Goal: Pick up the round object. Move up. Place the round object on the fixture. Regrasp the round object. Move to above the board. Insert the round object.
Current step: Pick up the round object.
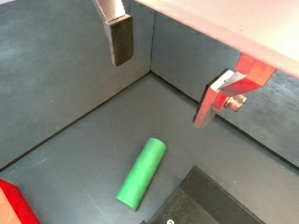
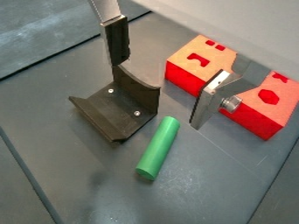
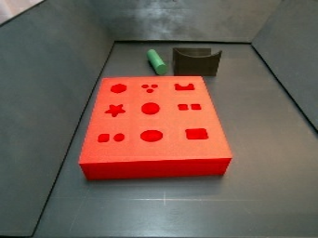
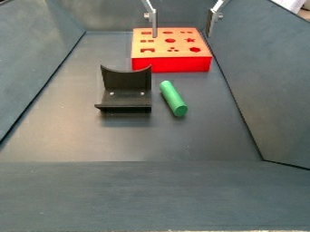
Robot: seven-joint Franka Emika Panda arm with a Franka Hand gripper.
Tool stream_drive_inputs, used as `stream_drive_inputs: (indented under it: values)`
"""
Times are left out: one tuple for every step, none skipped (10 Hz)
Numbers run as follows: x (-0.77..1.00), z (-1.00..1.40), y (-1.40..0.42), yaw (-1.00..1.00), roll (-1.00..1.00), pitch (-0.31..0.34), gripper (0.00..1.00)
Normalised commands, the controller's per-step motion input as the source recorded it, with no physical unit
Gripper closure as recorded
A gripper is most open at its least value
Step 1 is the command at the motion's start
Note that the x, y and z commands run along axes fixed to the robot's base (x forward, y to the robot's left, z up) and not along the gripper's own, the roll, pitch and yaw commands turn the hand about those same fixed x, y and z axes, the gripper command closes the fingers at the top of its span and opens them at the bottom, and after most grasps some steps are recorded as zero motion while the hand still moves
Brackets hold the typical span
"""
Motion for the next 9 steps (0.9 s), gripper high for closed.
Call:
stream_drive_inputs:
  values:
    - [-0.04,0.0,0.08,-0.01,-0.08,-0.013,0.0]
    - [-0.5,-0.59,0.0,-0.21,0.02,-0.33,0.0]
    - [-0.36,-0.82,0.0,-0.2,0.04,-0.22,0.0]
    - [-0.4,-0.86,0.13,-0.03,0.03,-0.217,0.0]
    - [-0.23,-0.81,0.21,0.0,0.05,-0.23,0.0]
    - [0.15,-0.79,0.19,0.0,0.04,-0.174,0.0]
    - [0.75,-0.94,0.17,0.0,0.03,-0.07,0.0]
    - [1.0,-0.87,0.26,-0.01,-0.02,-0.049,0.0]
    - [1.0,-0.87,0.15,-0.07,0.0,-0.059,0.0]
